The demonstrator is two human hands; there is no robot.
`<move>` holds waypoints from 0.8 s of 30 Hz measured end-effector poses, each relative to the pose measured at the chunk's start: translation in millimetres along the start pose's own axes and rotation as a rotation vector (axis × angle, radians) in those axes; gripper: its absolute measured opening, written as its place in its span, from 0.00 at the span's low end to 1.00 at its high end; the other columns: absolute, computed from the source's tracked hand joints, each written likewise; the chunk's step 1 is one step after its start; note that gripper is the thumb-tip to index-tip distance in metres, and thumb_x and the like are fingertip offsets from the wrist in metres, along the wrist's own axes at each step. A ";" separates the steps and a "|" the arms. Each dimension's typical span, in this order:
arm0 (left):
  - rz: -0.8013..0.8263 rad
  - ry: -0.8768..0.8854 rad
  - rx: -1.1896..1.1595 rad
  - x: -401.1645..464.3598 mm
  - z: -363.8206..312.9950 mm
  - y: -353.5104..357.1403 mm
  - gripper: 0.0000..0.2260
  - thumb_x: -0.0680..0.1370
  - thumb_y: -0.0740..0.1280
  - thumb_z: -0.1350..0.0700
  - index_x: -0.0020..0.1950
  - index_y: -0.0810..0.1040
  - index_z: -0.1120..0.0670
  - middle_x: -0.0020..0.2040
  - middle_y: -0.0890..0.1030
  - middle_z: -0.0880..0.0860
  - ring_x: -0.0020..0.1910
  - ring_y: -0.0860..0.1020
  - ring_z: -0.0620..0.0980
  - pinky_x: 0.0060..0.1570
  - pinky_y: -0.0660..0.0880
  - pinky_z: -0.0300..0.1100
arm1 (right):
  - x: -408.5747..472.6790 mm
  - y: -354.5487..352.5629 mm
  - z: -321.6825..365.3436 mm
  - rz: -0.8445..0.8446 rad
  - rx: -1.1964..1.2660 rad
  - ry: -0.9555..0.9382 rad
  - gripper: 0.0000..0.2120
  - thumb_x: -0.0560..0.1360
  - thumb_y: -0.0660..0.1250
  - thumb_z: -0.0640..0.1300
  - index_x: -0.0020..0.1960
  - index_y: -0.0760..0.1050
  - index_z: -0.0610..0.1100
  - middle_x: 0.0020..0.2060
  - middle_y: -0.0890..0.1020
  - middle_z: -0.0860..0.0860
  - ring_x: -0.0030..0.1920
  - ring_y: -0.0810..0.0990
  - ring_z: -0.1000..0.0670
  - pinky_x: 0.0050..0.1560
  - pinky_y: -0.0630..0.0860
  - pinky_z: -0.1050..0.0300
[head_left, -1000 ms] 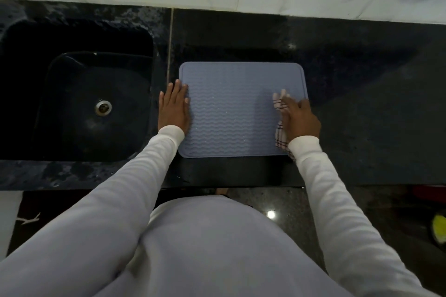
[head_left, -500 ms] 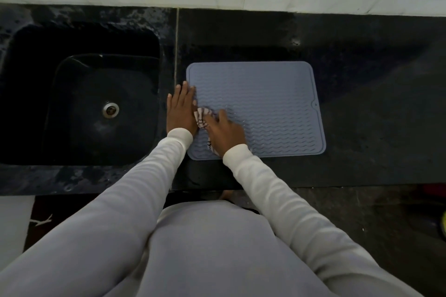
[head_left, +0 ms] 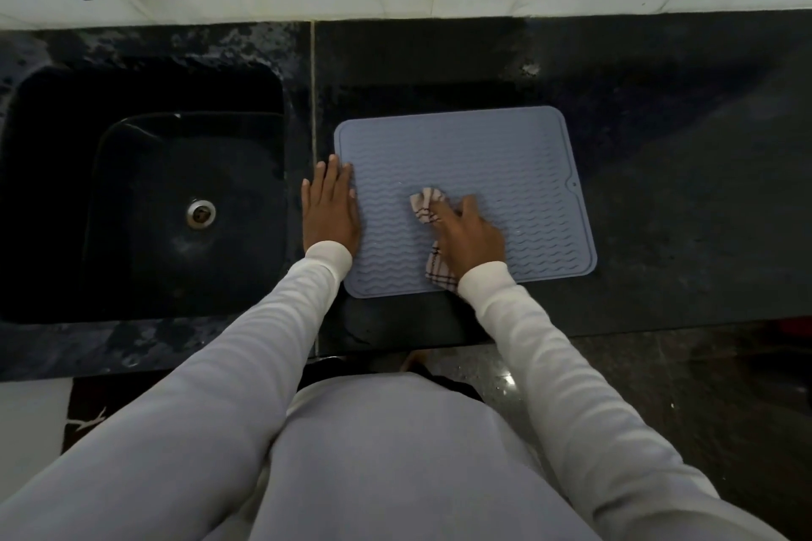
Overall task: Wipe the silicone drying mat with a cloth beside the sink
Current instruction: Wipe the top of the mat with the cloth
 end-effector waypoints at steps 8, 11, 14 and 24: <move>-0.019 -0.002 0.012 -0.2 1.0 3.2 0.22 0.85 0.47 0.52 0.80 0.57 0.52 0.80 0.55 0.52 0.79 0.50 0.52 0.78 0.43 0.52 | -7.6 -24.9 -94.9 -0.077 -0.010 0.162 0.18 0.79 0.62 0.46 0.69 0.70 0.51 0.54 0.72 0.39 0.36 0.77 0.37 0.35 0.74 0.47; -0.023 -0.004 0.020 0.2 1.0 3.6 0.22 0.85 0.48 0.52 0.79 0.57 0.52 0.80 0.55 0.51 0.79 0.50 0.51 0.78 0.44 0.52 | -11.1 -33.3 -123.4 -0.075 0.021 0.239 0.17 0.80 0.59 0.50 0.69 0.69 0.52 0.51 0.70 0.43 0.40 0.78 0.37 0.39 0.72 0.49; -0.027 -0.006 0.018 -0.1 -0.2 3.2 0.21 0.85 0.48 0.53 0.79 0.58 0.52 0.80 0.56 0.52 0.79 0.51 0.52 0.78 0.44 0.52 | -16.2 -41.8 -149.4 -0.115 -0.007 0.278 0.18 0.80 0.60 0.48 0.69 0.69 0.51 0.54 0.71 0.40 0.39 0.78 0.36 0.41 0.76 0.44; -0.025 -0.008 0.047 -2.1 -5.0 0.2 0.22 0.85 0.48 0.51 0.79 0.58 0.52 0.80 0.56 0.52 0.79 0.51 0.52 0.78 0.46 0.52 | -21.3 -57.1 -172.5 -0.130 0.001 0.399 0.18 0.80 0.60 0.47 0.70 0.68 0.49 0.56 0.70 0.38 0.42 0.78 0.33 0.42 0.74 0.44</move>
Point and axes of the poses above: each hand's wrist, its own x-axis towards the middle knuckle, its own y-axis out of the palm, z = x × y, the point moved 4 cm from there along x, towards the middle knuckle
